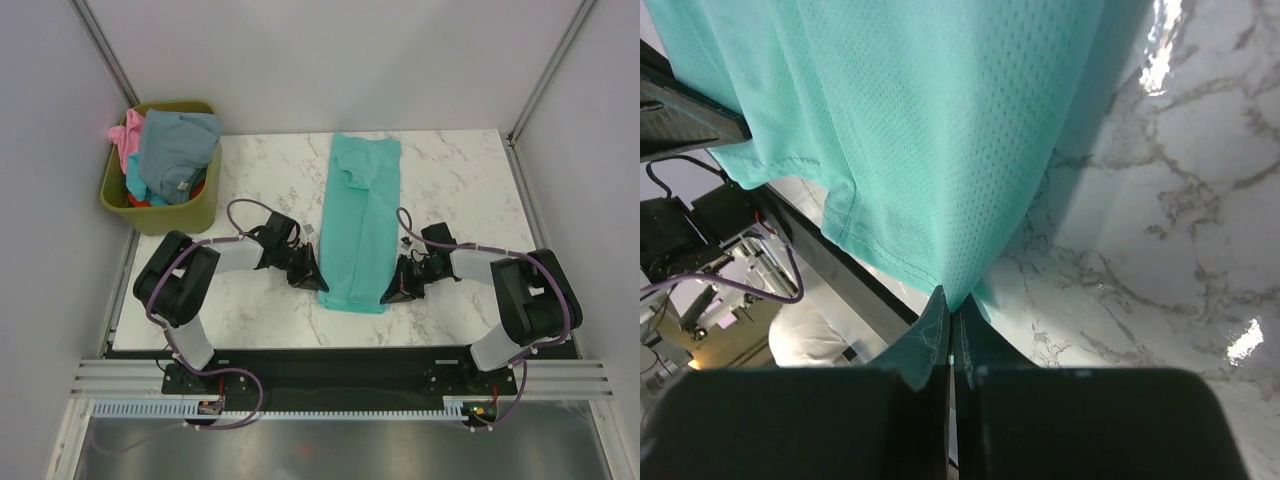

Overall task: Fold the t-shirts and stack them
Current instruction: Fold the tshirt

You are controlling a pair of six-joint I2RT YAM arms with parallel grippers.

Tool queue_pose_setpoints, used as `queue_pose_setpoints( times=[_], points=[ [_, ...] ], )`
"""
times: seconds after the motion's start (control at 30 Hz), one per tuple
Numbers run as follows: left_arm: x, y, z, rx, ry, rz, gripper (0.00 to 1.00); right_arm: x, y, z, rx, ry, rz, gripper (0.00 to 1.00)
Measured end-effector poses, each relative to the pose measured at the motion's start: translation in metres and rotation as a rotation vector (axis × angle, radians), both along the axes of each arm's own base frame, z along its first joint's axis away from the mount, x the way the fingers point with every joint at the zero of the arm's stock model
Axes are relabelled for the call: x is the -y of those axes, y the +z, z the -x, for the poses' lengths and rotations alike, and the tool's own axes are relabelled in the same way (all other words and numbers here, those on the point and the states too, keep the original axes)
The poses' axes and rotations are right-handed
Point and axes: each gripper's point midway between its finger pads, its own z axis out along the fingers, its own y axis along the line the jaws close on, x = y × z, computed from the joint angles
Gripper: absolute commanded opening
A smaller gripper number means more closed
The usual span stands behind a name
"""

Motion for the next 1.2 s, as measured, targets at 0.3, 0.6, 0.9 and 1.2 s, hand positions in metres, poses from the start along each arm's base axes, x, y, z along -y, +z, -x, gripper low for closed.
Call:
queue_pose_setpoints(
  times=[0.3, 0.6, 0.9, 1.2],
  points=[
    [0.01, 0.018, -0.012, 0.038, -0.023, 0.018, 0.02, 0.0, 0.019, -0.008, 0.074, 0.003, -0.01, 0.0],
    [0.025, 0.066, -0.038, 0.197, -0.094, 0.075, 0.02, 0.013, 0.077, -0.05, 0.275, -0.078, -0.044, 0.0],
    [0.04, 0.126, -0.083, 0.368, -0.113, 0.138, 0.02, 0.022, 0.12, -0.119, 0.395, -0.133, -0.047, 0.0],
    [0.027, 0.124, -0.177, 0.434, -0.031, 0.12, 0.02, 0.034, 0.116, -0.199, 0.438, -0.187, -0.021, 0.0]
  ],
)
